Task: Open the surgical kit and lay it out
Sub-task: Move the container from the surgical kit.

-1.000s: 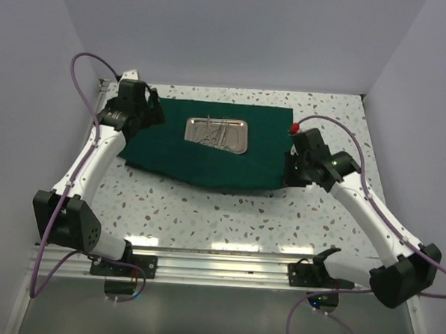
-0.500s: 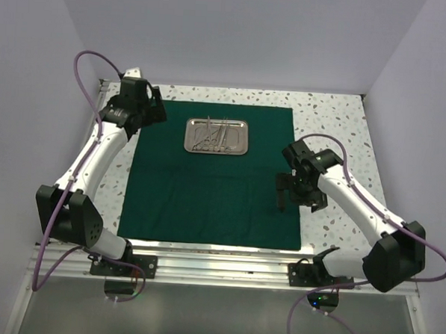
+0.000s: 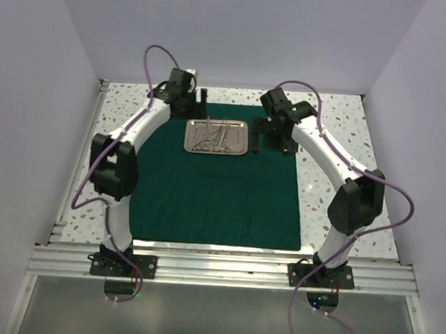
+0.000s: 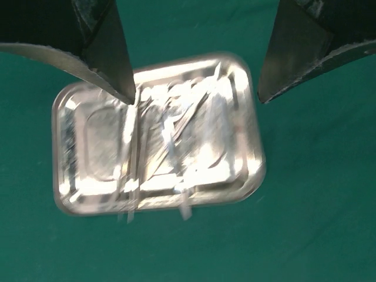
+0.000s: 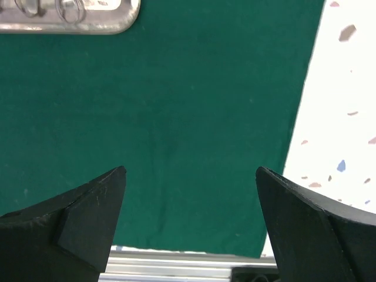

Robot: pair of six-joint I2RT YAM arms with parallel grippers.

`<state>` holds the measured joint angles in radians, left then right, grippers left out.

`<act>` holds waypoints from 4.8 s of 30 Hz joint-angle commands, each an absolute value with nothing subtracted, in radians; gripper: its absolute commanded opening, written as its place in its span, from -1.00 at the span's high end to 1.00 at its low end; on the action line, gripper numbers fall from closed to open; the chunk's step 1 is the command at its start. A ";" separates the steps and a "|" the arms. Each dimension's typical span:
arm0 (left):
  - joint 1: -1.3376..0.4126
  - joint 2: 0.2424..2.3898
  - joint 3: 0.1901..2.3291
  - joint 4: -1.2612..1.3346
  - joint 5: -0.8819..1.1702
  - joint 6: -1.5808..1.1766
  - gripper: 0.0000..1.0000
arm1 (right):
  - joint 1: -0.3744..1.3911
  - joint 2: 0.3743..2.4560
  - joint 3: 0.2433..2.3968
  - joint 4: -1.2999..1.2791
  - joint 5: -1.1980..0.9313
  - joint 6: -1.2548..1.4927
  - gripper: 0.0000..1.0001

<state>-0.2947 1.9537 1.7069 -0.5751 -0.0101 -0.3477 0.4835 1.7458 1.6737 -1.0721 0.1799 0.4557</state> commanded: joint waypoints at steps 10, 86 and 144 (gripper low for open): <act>-0.397 2.370 2.192 -0.693 -0.161 -0.376 -0.38 | 0.480 1.769 1.646 -1.080 0.192 0.393 -0.89; -0.245 2.132 1.620 -0.451 -0.057 -0.351 0.17 | 0.396 2.571 2.301 -0.989 0.163 0.440 0.99; -0.408 1.354 0.795 -0.534 0.138 -0.482 0.95 | 0.558 1.746 1.149 -0.923 0.167 0.572 0.85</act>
<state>-0.4103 1.3613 0.7502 -0.4362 0.1875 -0.4717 0.5838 1.7927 1.1660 -0.7761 0.0109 0.5900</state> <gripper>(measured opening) 0.008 0.039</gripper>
